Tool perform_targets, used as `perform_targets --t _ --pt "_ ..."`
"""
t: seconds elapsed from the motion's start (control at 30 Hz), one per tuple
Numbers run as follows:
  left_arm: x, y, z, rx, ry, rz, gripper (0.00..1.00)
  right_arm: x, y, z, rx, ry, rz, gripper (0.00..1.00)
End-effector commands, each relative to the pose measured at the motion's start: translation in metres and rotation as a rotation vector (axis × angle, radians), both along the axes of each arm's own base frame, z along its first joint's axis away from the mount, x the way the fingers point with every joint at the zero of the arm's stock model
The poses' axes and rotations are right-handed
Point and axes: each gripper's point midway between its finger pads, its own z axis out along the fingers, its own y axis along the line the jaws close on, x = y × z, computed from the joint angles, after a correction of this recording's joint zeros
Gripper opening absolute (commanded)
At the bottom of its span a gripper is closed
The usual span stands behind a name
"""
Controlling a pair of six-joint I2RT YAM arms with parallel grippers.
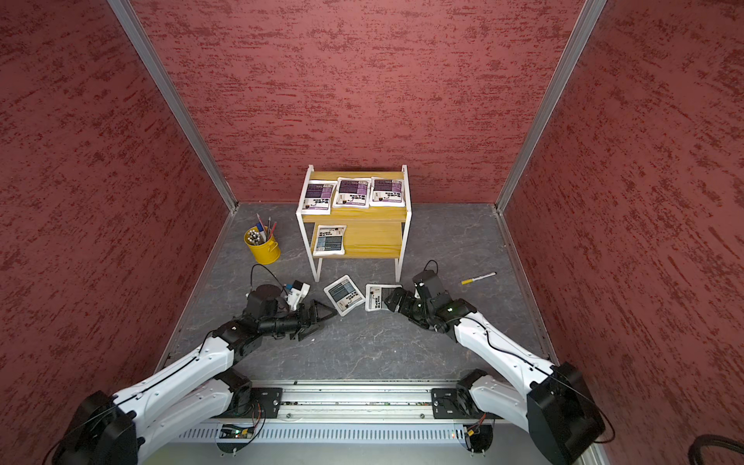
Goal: Place the bagged coffee beans on the shelf by color
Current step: Place the bagged coffee beans on the shelf, then adjust the bagged coffee beans at the center of the board.
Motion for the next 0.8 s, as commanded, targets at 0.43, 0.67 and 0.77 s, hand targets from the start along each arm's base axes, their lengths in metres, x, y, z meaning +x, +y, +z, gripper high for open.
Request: perform_targets --t 0.43,0.67,0.77 --pt "-0.005 0.025 0.019 -0.041 -0.143 0.06 1.0 0.062 0.012 -0.052 0.035 0.004 0.052 0.87" --pt "-0.006 0.042 0.027 -0.057 -0.146 0.082 1.0 0.049 0.019 -0.069 0.086 0.052 0.032 0.84" --pt "-0.005 0.044 0.024 -0.058 -0.144 0.087 1.0 0.024 0.043 -0.065 0.108 0.058 0.098 0.83"
